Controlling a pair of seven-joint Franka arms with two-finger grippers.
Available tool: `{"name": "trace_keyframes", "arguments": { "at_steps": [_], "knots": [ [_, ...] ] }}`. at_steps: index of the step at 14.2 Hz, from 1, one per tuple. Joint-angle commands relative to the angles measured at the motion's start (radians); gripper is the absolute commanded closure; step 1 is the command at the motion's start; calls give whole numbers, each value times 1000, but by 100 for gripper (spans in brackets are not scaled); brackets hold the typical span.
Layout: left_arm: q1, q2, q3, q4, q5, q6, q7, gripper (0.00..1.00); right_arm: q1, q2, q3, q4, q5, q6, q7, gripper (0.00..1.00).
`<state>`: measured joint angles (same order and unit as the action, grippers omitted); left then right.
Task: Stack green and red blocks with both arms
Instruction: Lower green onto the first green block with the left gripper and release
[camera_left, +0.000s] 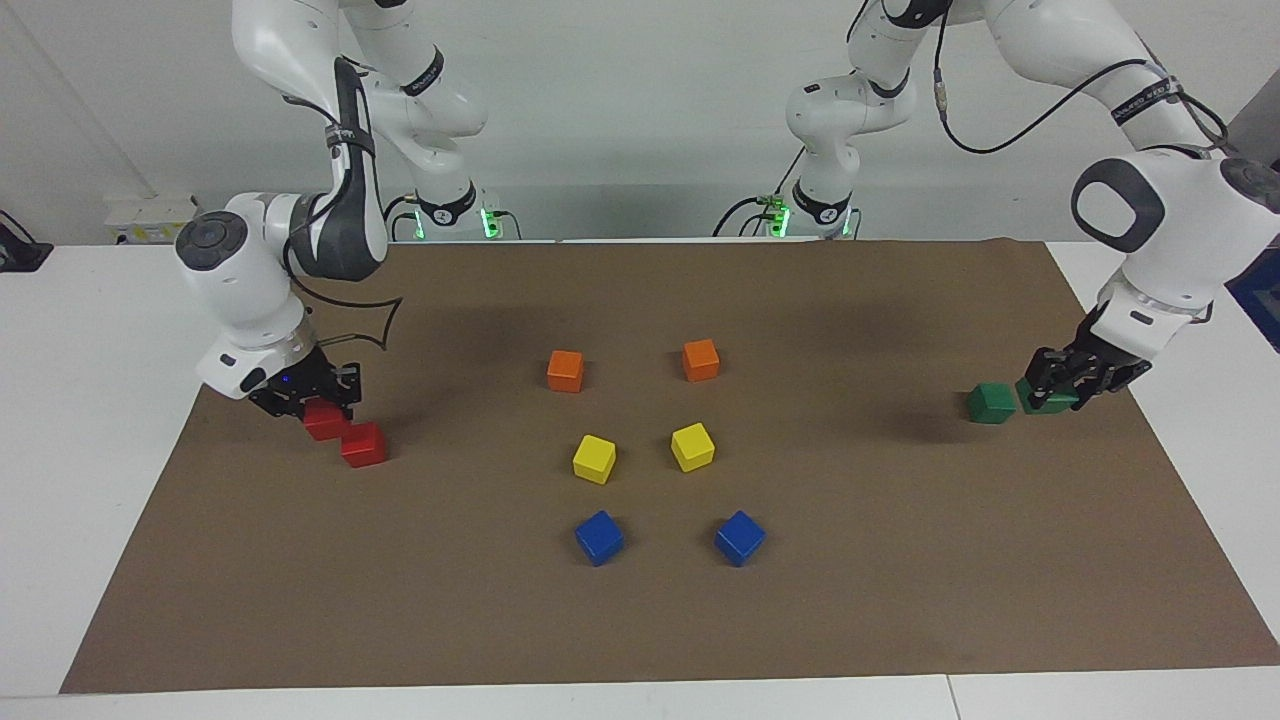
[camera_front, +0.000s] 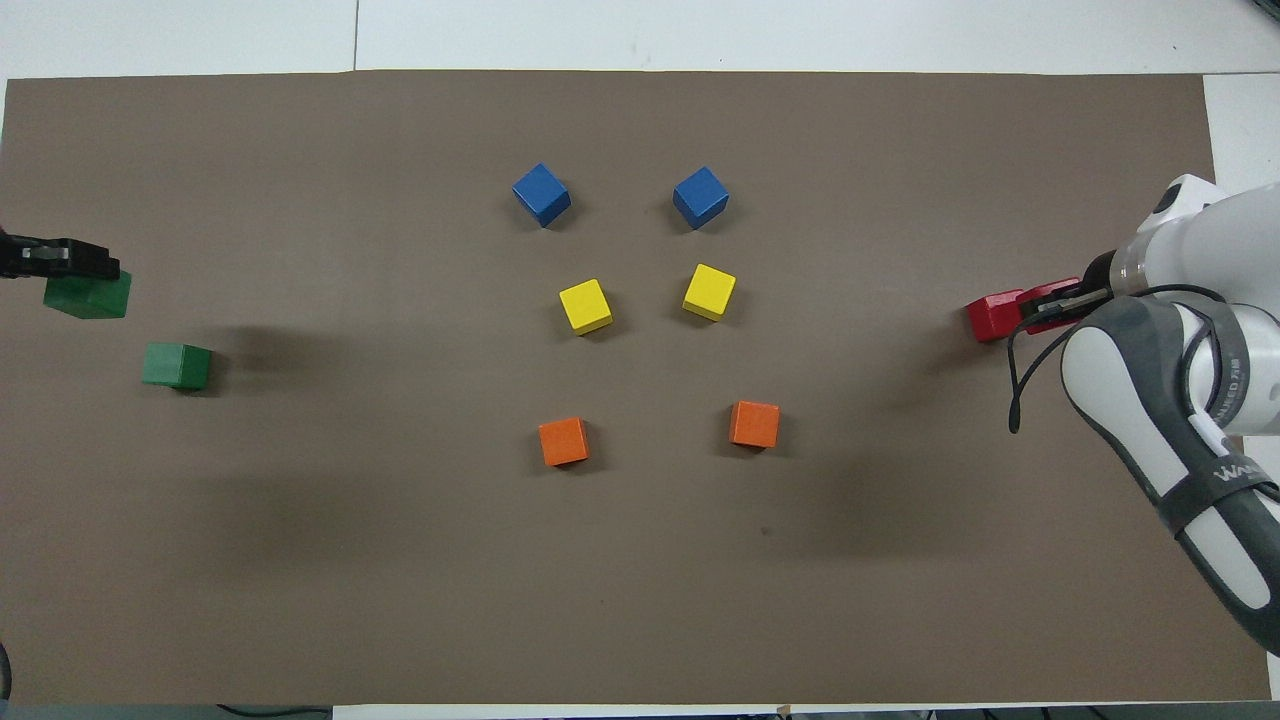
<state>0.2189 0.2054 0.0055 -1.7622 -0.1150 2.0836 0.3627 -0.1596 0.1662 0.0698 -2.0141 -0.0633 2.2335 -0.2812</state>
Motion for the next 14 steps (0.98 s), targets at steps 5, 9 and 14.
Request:
{"name": "trace_keyframes", "arguments": {
  "at_steps": [5, 9, 14],
  "knots": [
    [31, -124, -12, -281, -51, 243, 48, 100, -3, -17, 5, -49, 43, 43, 27, 100],
    [14, -152, -12, -379, -51, 334, 99, 100, 0, -19, 5, -57, 71, 58, 25, 100],
    [11, -152, -15, -418, -52, 374, 99, 100, -1, -17, 5, -84, 71, 100, 19, 100]
  ]
}}
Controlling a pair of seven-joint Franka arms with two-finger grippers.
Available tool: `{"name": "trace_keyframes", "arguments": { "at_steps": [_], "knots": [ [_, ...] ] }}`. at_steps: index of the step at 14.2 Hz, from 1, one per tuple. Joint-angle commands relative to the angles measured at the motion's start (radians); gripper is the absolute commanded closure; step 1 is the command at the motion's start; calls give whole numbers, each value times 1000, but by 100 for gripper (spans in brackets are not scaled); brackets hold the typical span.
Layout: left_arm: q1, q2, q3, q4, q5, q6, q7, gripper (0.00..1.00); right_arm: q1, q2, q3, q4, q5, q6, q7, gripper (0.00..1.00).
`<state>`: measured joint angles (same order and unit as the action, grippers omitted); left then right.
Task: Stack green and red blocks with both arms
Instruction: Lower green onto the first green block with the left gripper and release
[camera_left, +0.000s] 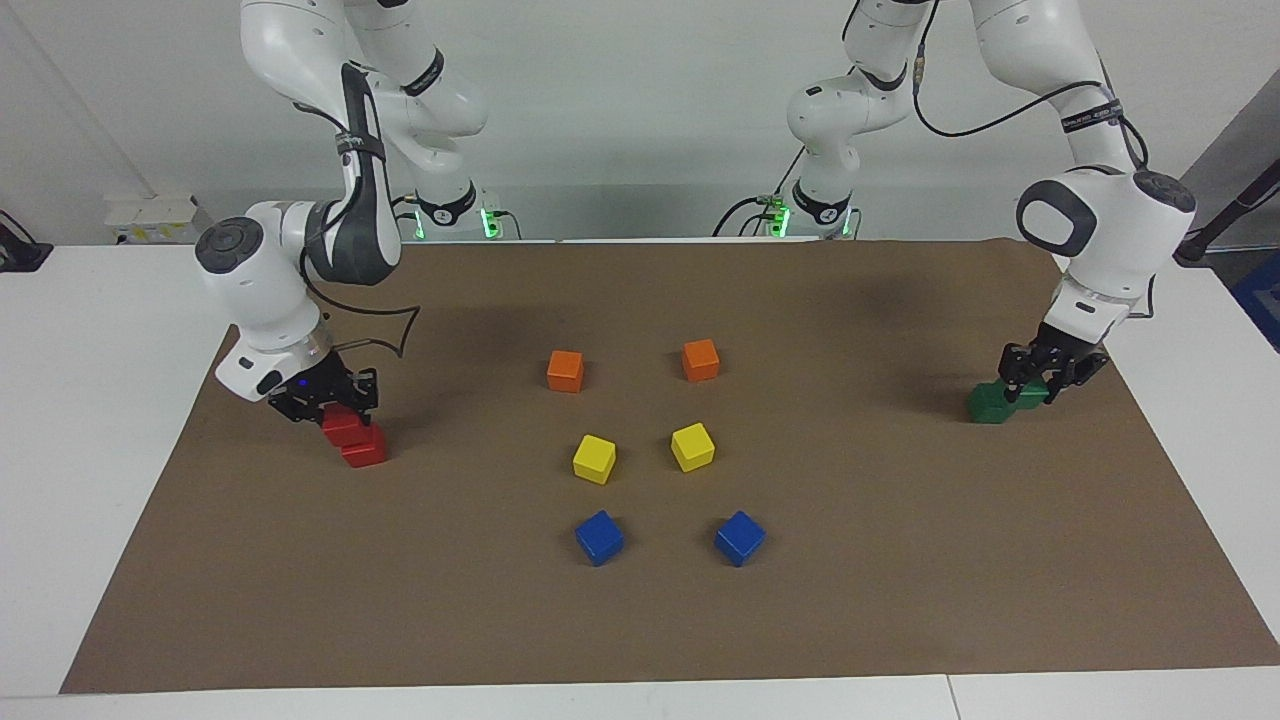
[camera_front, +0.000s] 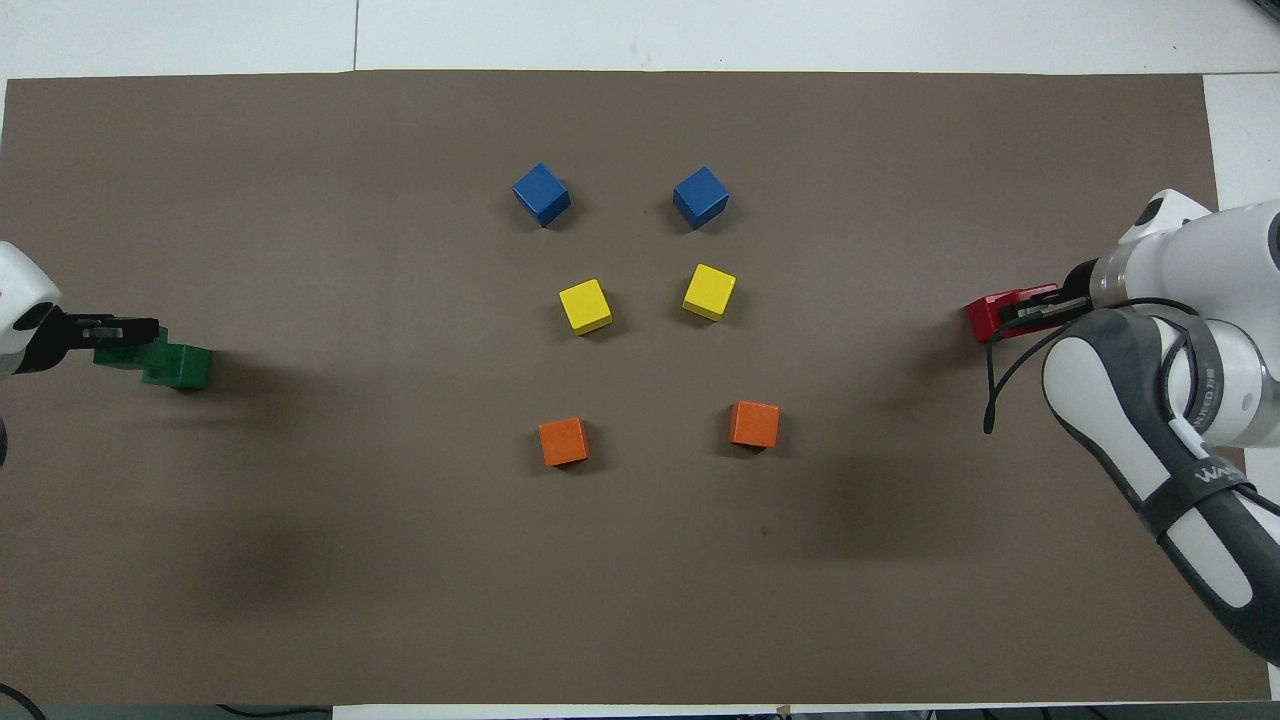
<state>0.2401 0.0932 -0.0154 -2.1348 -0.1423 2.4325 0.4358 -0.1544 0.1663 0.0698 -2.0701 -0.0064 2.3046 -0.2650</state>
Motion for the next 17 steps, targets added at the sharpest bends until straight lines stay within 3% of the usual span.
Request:
{"name": "trace_keyframes", "arguments": {
  "at_steps": [1, 17],
  "knots": [
    [-10, -39, 6, -48, -25, 25, 26, 100, -7, -18, 5, -28, 14, 29, 3, 100],
    [-25, -44, 8, -112, -25, 103, 52, 100, -7, -8, 5, -42, 14, 59, 3, 100]
  ]
}}
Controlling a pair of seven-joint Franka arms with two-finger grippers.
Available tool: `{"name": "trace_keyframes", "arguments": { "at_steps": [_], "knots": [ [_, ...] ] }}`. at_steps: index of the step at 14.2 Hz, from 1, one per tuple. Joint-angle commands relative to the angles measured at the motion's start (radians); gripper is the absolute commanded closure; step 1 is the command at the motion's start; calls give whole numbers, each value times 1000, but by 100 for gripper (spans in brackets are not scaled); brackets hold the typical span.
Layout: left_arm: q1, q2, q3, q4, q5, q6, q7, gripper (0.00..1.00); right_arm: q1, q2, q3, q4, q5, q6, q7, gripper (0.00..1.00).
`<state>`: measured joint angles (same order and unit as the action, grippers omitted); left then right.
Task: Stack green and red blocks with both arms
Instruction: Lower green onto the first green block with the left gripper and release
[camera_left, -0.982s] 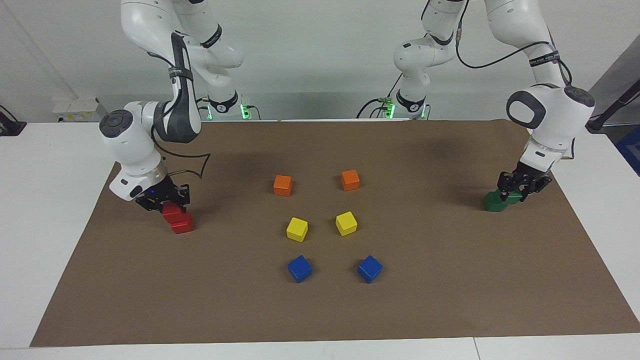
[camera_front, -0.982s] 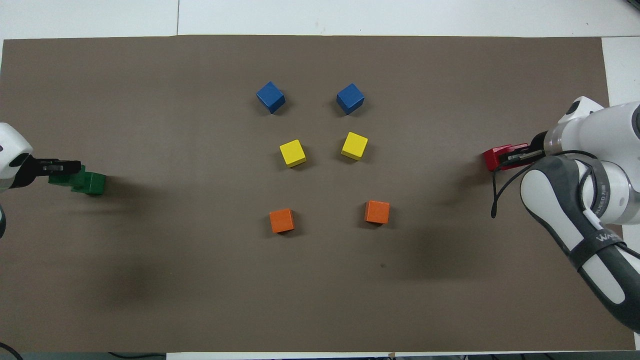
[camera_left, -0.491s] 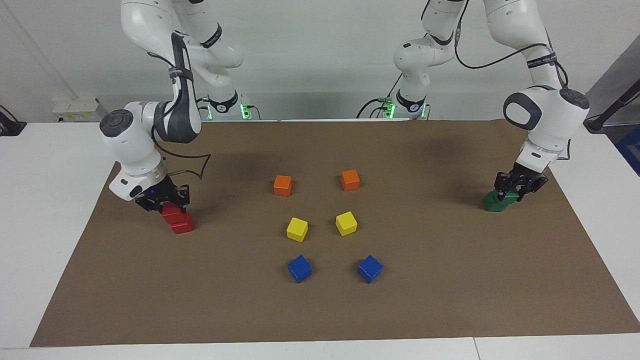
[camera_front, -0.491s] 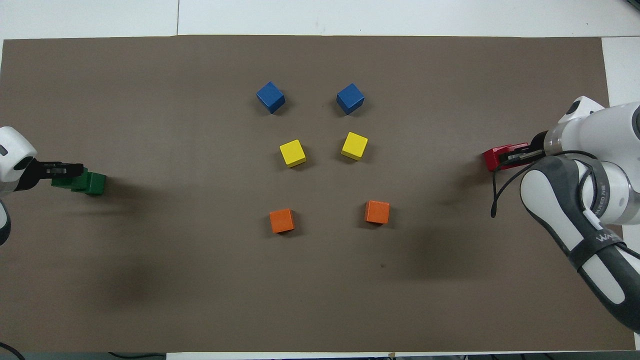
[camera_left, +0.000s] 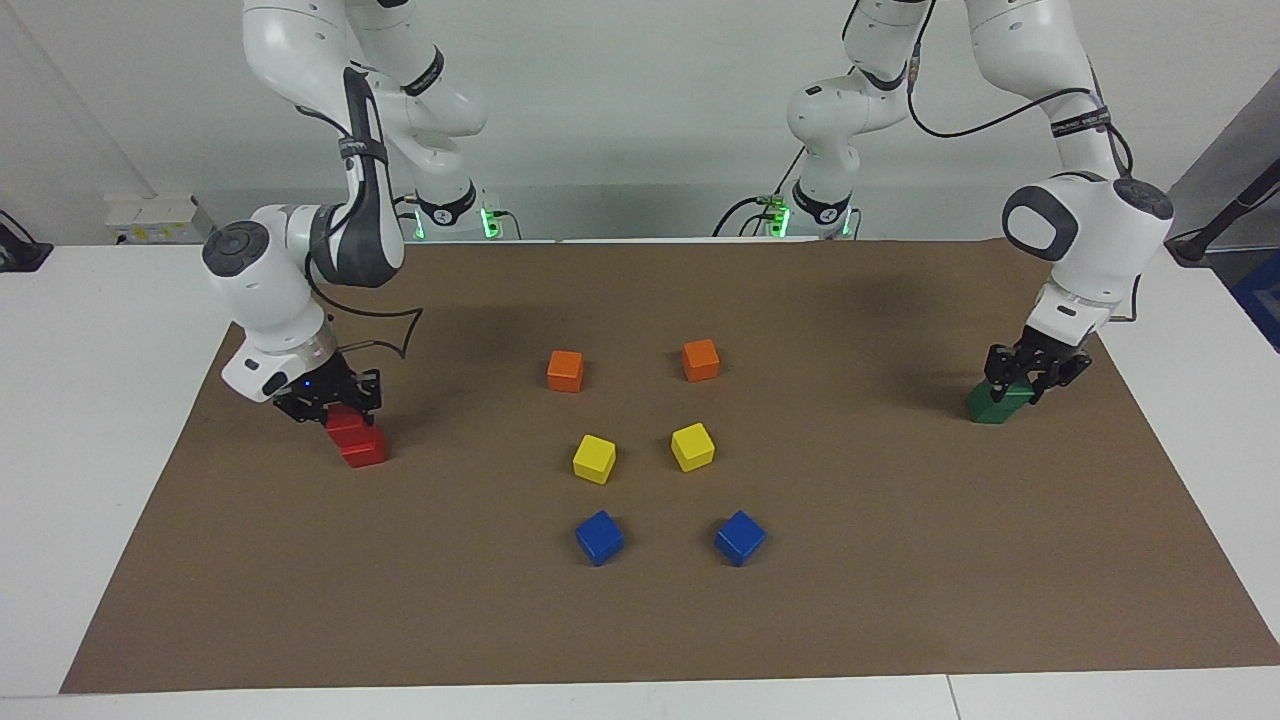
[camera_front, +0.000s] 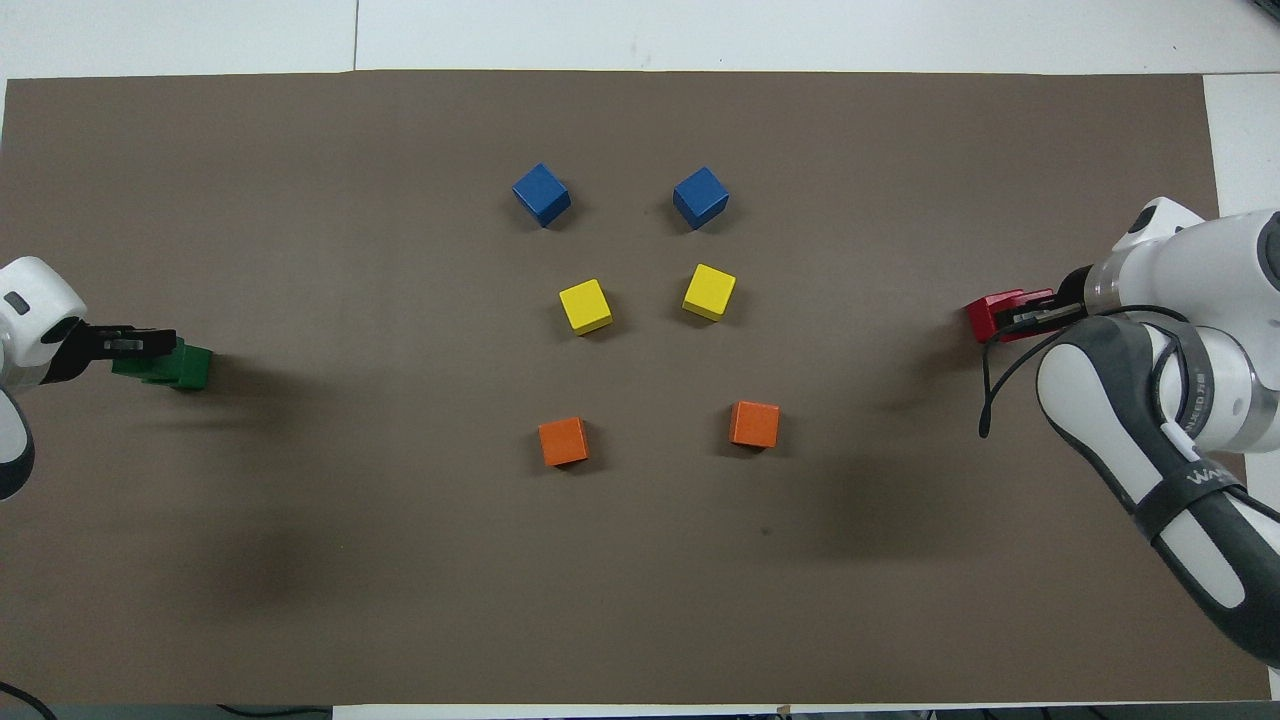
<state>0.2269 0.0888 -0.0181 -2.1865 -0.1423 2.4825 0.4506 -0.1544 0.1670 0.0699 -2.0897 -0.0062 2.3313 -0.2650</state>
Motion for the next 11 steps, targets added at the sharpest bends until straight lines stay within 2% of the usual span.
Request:
{"name": "trace_keyframes", "arguments": {
  "at_steps": [1, 5, 6, 7, 8, 9, 10, 11],
  "knots": [
    [-12, -41, 10, -64, -25, 59, 58, 100, -7, -9, 5, -23, 14, 33, 3, 100],
    [-12, -44, 12, -64, -25, 58, 83, 100, -7, -9, 4, -23, 14, 34, 4, 100],
    [-12, -44, 12, -65, -25, 59, 85, 100, -5, -9, 4, -23, 14, 34, 6, 94],
    [-11, -44, 12, -65, -25, 59, 88, 91, -7, -9, 4, -23, 14, 34, 6, 87],
    [-11, -46, 13, -74, -25, 59, 97, 66, -7, -9, 4, -23, 14, 34, 7, 82],
    [-9, -47, 13, -76, -25, 59, 108, 15, -7, -9, 4, -23, 14, 34, 7, 74],
    [-8, -47, 13, -76, -25, 58, 109, 0, -7, -9, 4, -23, 14, 34, 9, 62],
    [-8, -47, 13, -76, -25, 58, 109, 0, -7, -9, 4, -23, 14, 34, 9, 50]
  ]
}}
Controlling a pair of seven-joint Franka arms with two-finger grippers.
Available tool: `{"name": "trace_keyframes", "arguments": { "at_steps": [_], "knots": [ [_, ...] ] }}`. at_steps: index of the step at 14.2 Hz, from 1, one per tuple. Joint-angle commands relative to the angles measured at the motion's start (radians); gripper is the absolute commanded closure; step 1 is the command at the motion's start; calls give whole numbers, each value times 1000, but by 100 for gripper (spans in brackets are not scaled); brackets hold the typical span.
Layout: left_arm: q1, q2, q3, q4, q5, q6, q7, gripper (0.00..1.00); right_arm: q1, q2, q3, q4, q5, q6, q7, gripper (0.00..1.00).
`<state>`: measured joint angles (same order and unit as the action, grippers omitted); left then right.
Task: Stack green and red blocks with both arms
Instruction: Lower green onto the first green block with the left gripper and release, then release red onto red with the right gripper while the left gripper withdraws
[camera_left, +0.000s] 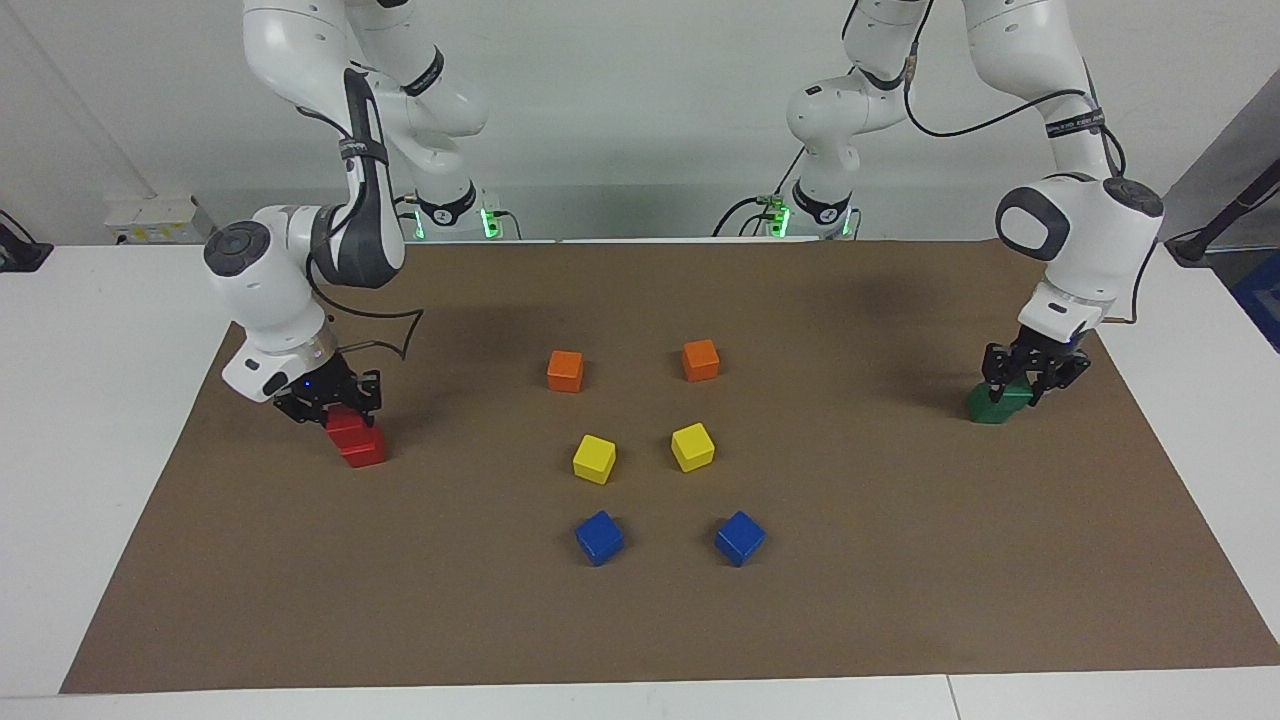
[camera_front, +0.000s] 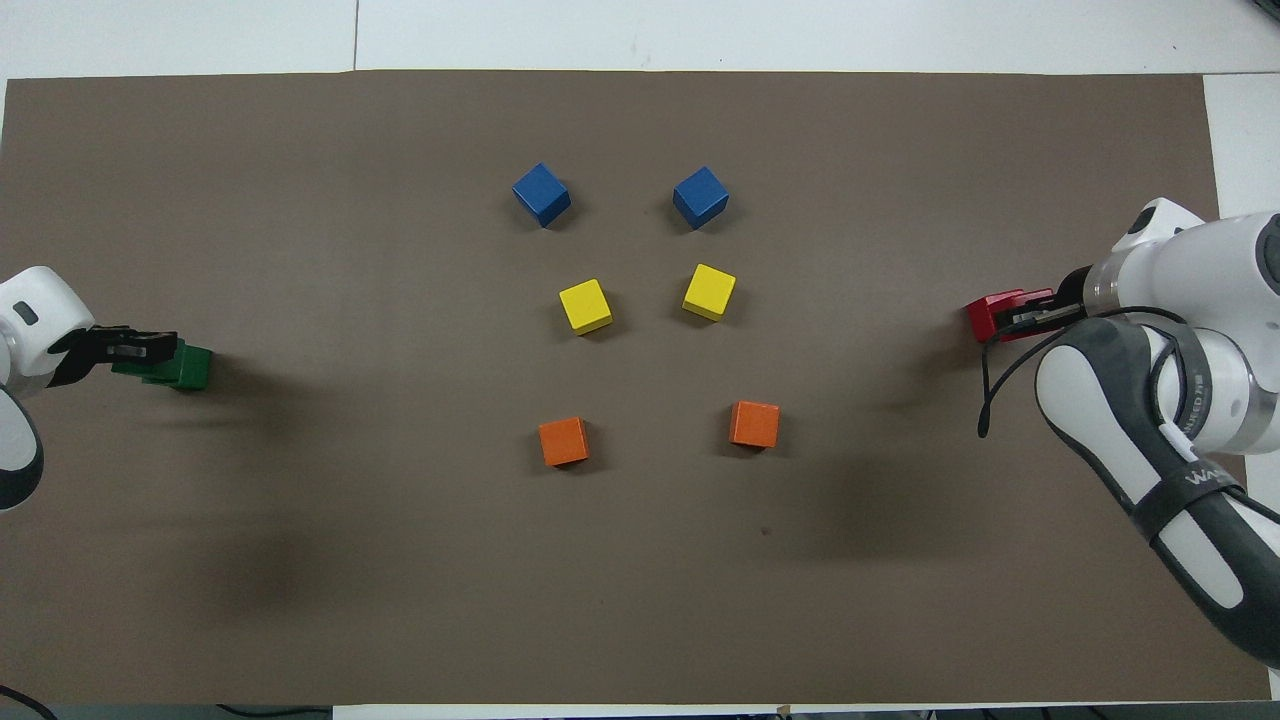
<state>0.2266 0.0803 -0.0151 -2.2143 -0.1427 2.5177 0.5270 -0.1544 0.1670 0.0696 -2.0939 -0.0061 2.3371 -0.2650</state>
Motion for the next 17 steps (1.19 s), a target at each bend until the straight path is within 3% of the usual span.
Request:
{"name": "trace_keyframes", "arguments": {
  "at_steps": [1, 4, 6, 13, 15, 17],
  "knots": [
    [-7, -39, 11, -47, -25, 20, 33, 0, -7, -9, 4, -18, 14, 28, 9, 38],
    [-9, -37, 11, -35, -25, 12, 27, 0, -7, -9, 4, -18, 14, 50, 9, 10],
    [-9, -31, 9, -9, -25, -17, 25, 0, -5, -7, 4, -23, 14, 62, 9, 0],
    [-20, -7, 12, 238, -14, -282, 4, 0, -5, -6, 6, -15, 14, 47, 10, 0],
    [-21, -17, 12, 255, -12, -318, -31, 0, -7, -7, 6, 3, 14, 33, 10, 0],
    [-32, -34, 6, 265, -12, -323, -57, 0, -5, -12, 6, 70, 14, -69, 12, 0]
  ]
}}
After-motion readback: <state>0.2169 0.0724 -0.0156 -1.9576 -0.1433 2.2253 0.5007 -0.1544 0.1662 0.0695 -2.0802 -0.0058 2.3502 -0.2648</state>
